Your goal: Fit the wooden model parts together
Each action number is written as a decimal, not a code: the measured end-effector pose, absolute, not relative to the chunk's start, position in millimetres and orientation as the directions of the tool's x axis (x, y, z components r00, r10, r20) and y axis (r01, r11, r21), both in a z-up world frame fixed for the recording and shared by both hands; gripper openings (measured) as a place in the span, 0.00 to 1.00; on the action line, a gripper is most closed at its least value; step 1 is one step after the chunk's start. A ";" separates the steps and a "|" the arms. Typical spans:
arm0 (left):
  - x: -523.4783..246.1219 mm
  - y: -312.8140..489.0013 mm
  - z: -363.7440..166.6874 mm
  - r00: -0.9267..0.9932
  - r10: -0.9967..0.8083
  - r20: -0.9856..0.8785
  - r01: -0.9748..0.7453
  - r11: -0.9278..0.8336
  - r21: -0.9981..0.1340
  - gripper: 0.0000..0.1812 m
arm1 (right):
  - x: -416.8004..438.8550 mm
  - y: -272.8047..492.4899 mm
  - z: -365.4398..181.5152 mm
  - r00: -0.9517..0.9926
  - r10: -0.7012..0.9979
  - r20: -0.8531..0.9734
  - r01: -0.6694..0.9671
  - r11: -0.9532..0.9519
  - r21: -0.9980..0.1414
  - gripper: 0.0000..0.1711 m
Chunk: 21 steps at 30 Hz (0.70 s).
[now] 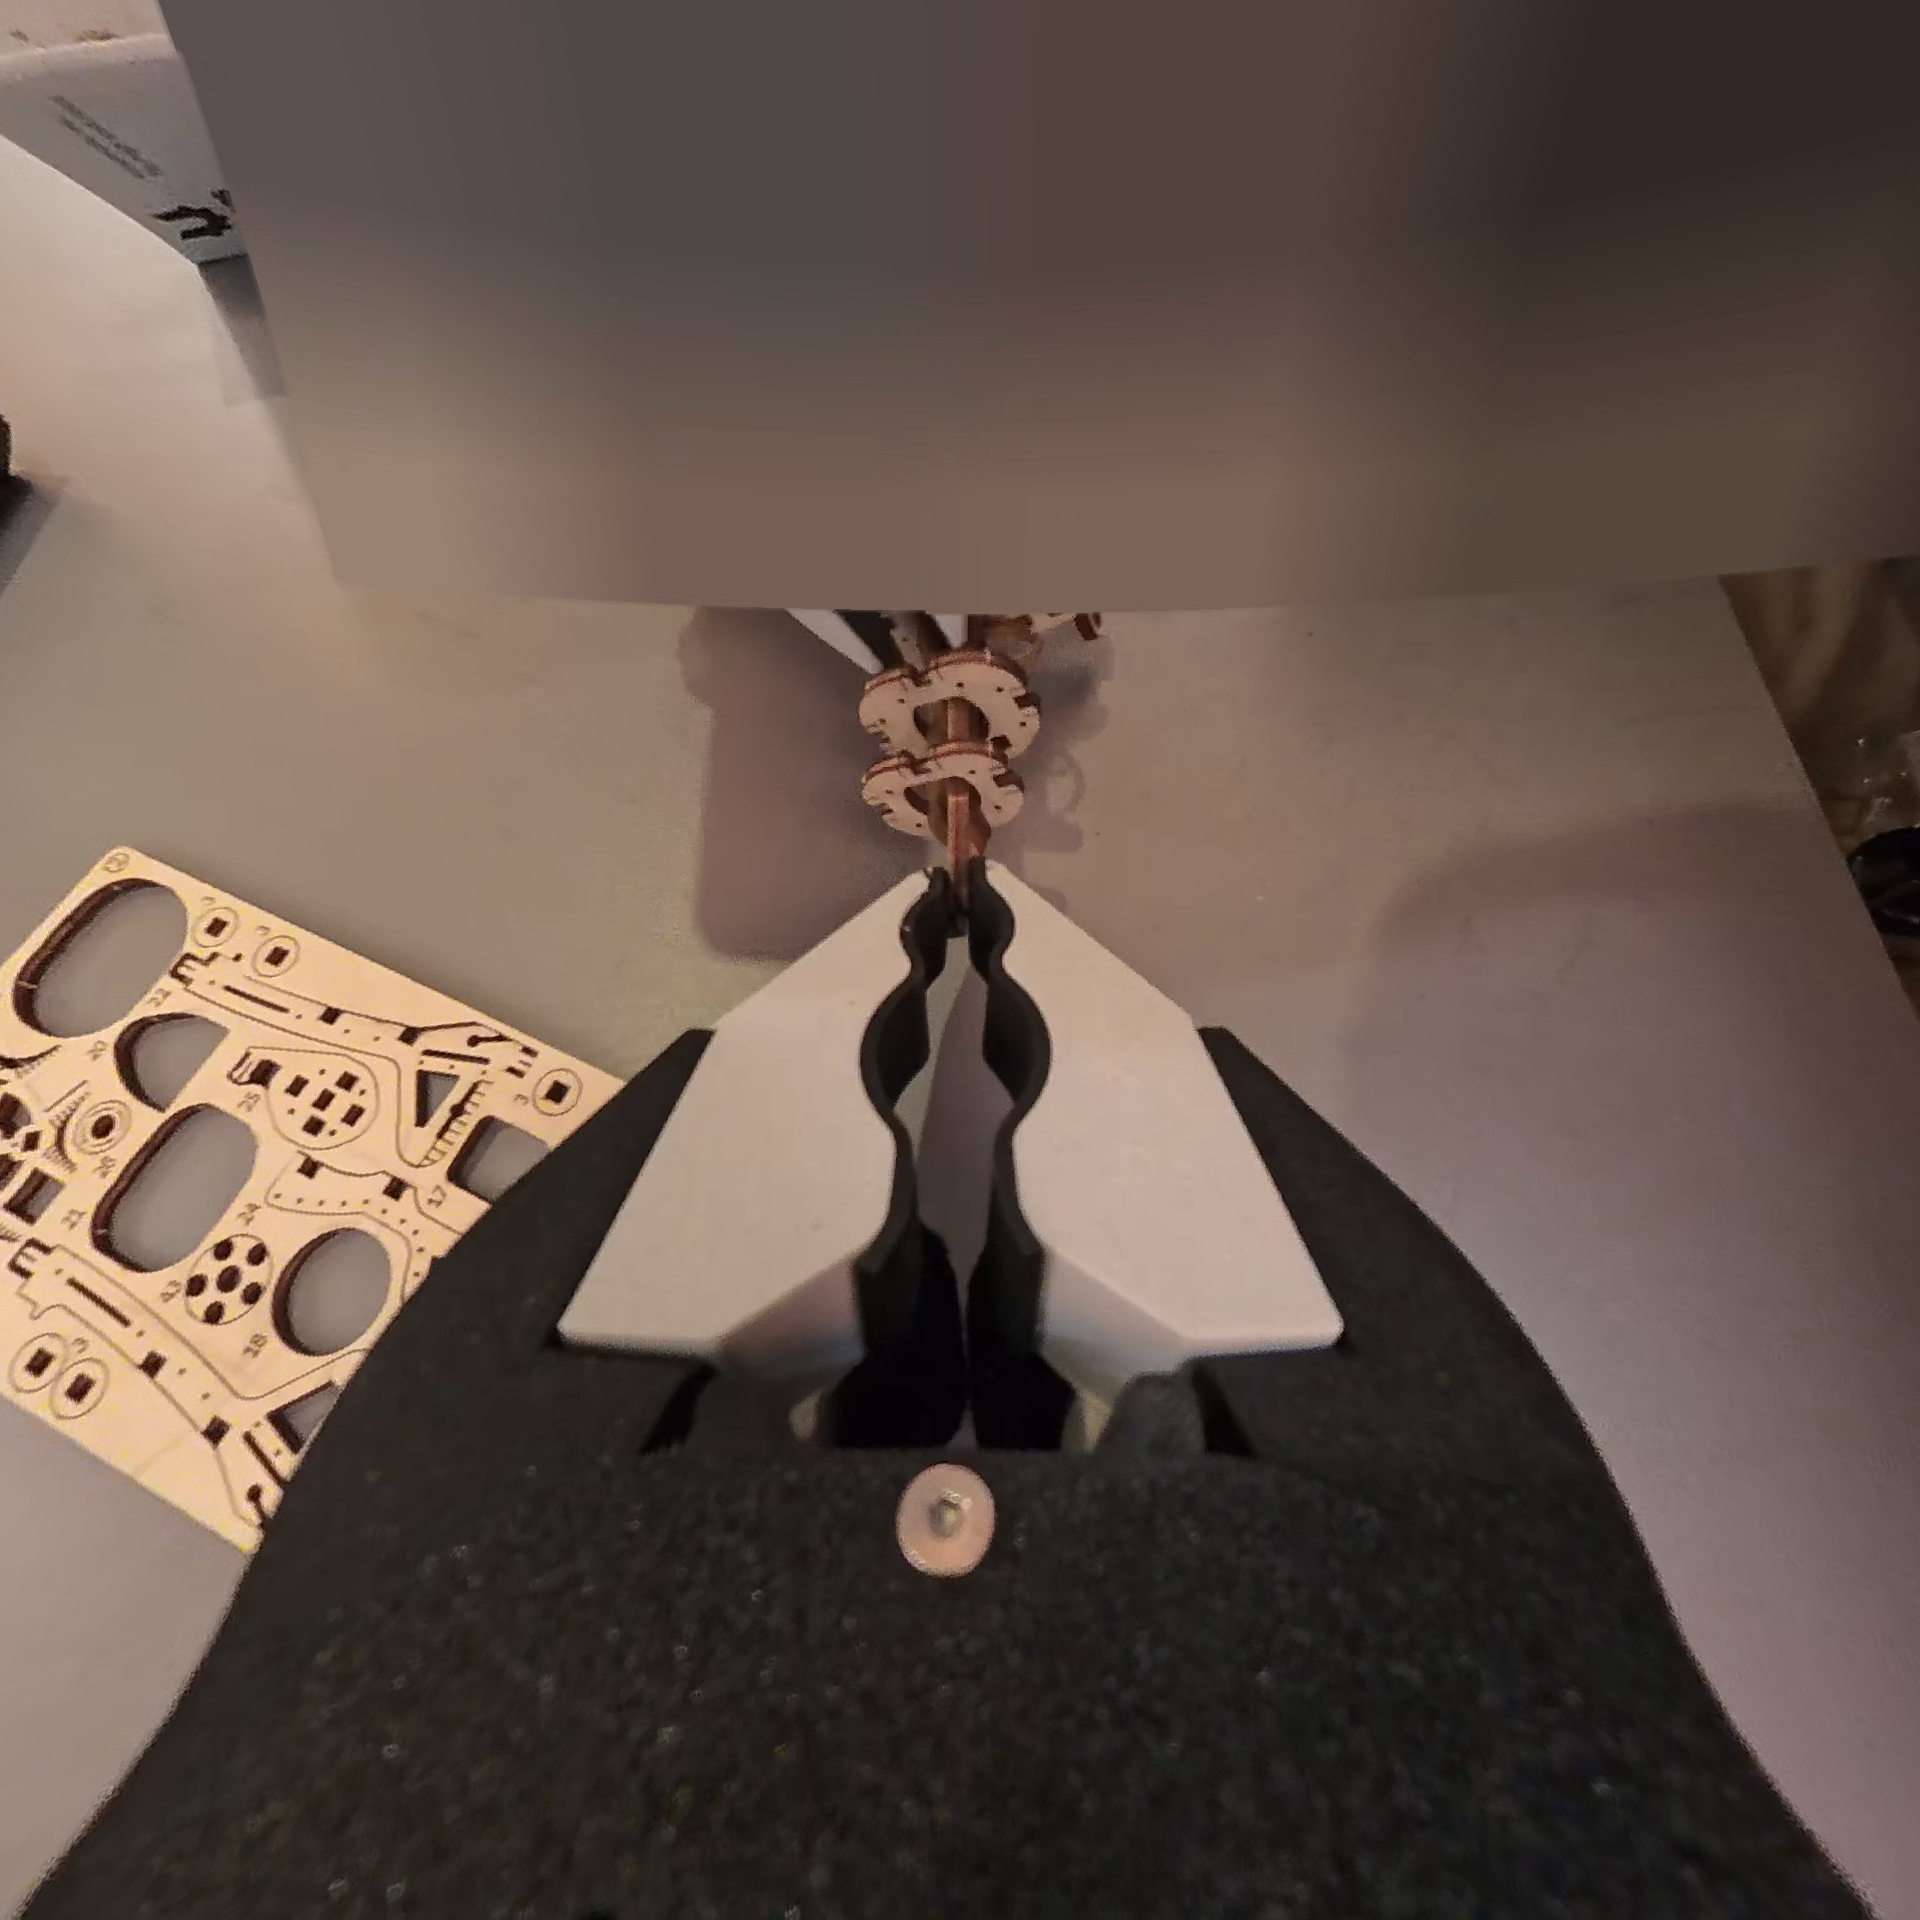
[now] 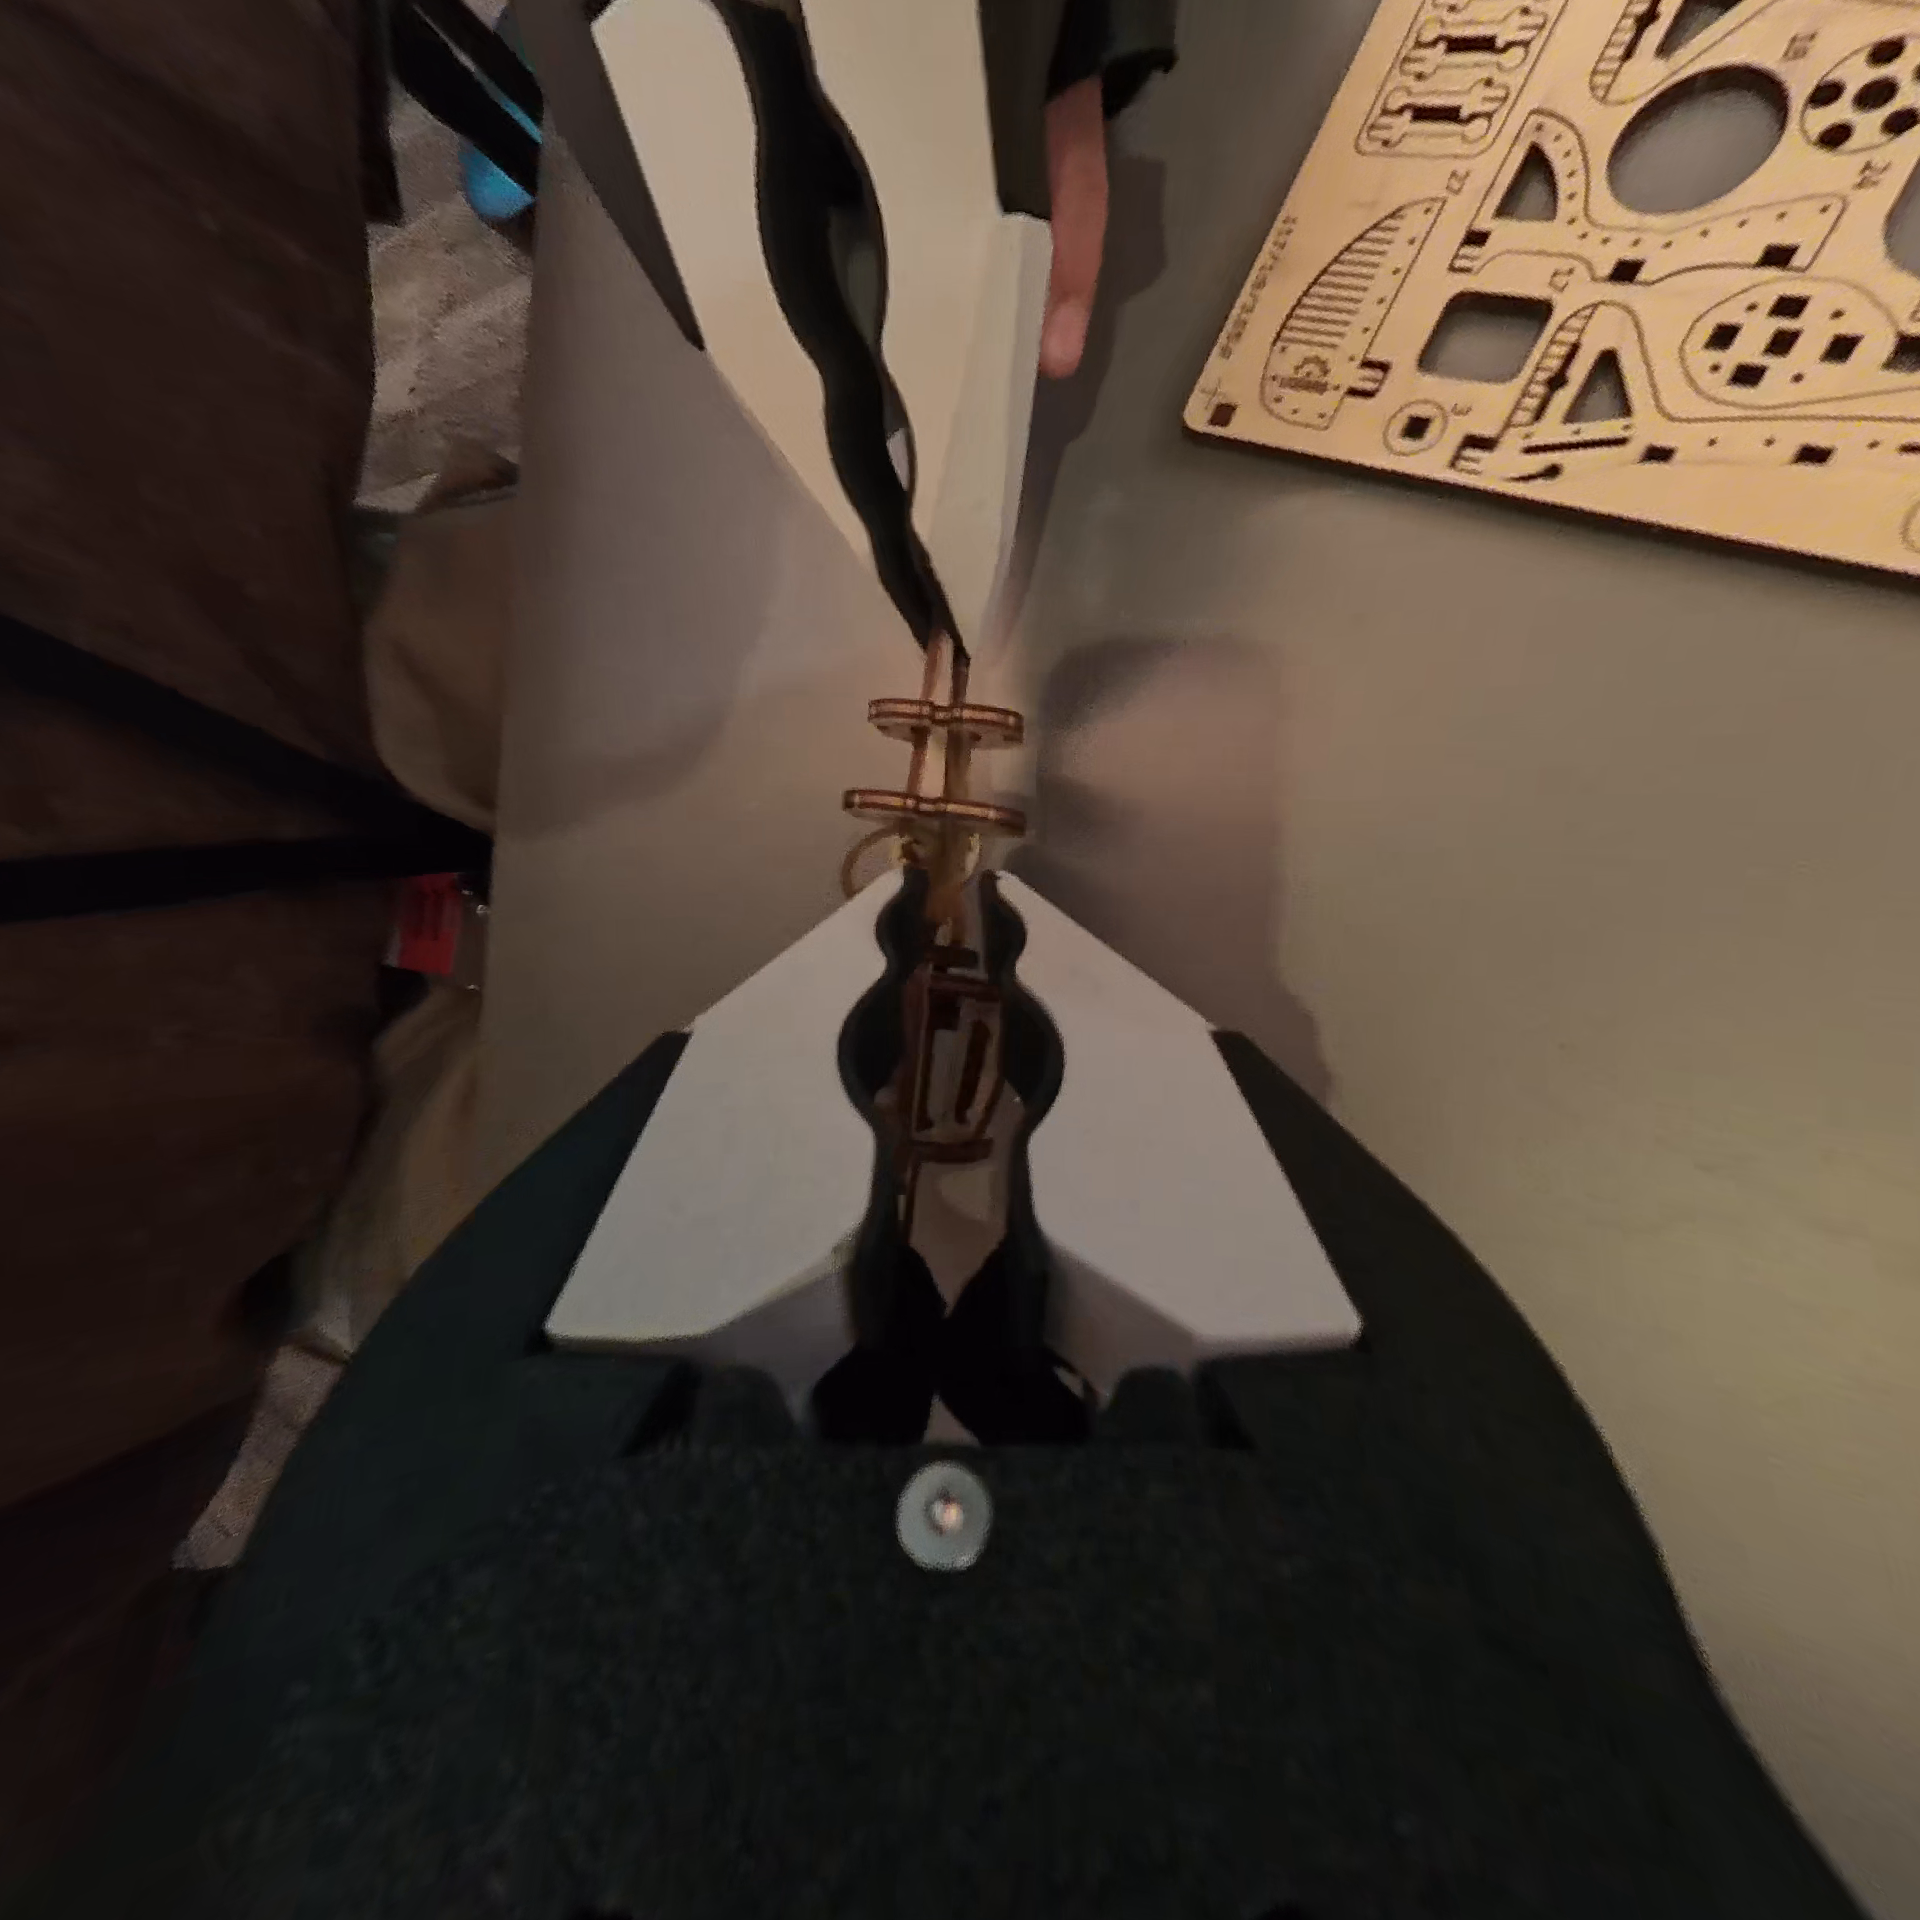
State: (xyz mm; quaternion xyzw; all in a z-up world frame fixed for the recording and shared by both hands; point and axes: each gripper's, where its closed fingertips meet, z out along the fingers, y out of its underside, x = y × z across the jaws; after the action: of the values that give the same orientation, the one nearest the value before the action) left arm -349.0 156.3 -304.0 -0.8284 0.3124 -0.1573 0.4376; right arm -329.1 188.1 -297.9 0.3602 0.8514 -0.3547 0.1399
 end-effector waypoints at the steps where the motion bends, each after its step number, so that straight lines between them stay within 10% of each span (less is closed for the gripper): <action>1: -348.8 156.3 -304.3 0.755 -0.656 -0.014 -0.382 -0.422 -0.822 0.00 | -328.7 186.8 -297.3 -0.696 0.509 -0.506 0.718 0.483 -0.501 0.05; 21: -349.0 156.3 -303.9 0.757 -0.654 -0.017 -0.381 -0.420 -0.824 0.00 | -327.9 186.8 -280.3 -0.677 0.454 -0.579 0.736 0.426 -0.527 0.08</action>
State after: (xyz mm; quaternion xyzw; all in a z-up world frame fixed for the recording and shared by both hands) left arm -349.0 156.3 -303.9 -0.8281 0.3125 -0.1552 0.4387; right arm -327.9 186.8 -280.3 0.3603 0.8255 -0.3966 0.1773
